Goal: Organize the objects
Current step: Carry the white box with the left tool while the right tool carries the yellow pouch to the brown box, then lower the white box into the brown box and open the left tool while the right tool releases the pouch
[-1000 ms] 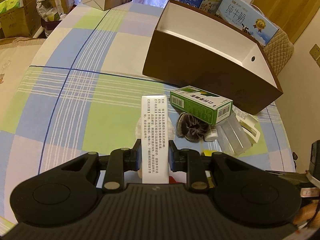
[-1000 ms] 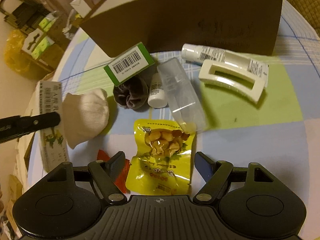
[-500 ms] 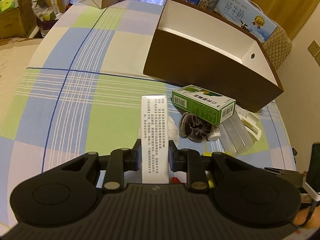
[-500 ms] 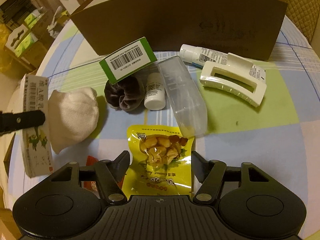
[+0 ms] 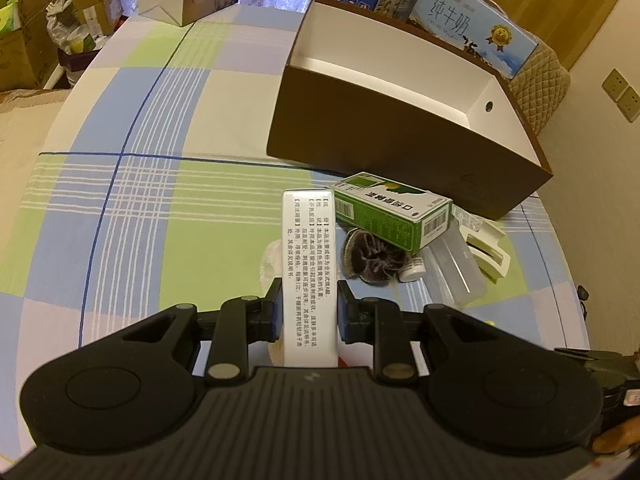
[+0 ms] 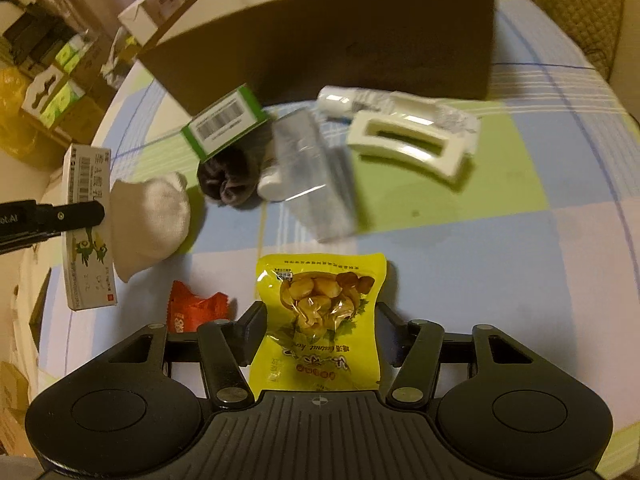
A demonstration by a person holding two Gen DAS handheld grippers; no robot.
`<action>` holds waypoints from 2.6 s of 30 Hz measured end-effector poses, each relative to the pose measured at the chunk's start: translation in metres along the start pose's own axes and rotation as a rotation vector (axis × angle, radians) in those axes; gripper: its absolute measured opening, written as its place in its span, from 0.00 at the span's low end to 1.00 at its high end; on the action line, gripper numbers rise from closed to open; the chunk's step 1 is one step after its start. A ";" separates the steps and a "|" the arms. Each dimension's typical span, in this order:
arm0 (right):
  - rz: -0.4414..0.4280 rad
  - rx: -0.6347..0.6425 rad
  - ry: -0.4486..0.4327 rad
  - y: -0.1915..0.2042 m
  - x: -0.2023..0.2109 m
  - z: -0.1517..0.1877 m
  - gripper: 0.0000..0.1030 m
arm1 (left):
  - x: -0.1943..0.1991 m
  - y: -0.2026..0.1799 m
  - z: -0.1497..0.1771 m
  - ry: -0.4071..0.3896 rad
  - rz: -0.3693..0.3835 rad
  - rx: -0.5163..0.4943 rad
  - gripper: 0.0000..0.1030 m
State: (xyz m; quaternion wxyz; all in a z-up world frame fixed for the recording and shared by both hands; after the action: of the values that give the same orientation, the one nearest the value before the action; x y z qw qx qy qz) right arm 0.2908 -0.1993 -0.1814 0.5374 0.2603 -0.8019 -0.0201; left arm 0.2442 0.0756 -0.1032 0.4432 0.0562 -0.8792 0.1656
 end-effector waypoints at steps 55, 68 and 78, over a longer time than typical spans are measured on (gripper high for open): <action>-0.041 0.089 -0.396 0.004 0.051 -0.216 0.53 | -0.044 -0.093 -0.161 -0.184 0.071 -0.189 0.20; 0.060 0.093 -0.360 -0.023 -0.001 -0.263 0.53 | -0.116 -0.095 -0.206 -0.139 0.002 -0.216 0.20; 0.114 0.099 -0.232 -0.040 -0.056 -0.259 0.53 | -0.175 -0.081 -0.194 0.007 -0.042 -0.224 0.20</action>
State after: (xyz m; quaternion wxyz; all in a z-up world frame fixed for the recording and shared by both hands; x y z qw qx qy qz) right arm 0.5486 -0.1456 -0.1321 0.4276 0.2365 -0.8723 0.0203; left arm 0.5163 0.0570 -0.1161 0.4530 0.0241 -0.8894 0.0571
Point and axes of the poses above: each gripper's, at about its wrist camera, not at the fingertips, and x roughly against the way its jaws point, y to its left, z to its underside, the point moved 5 cm from there along -x, roughly the way its jaws point, and after that the axes turned 4 degrees about -y, right-handed, at the moved point
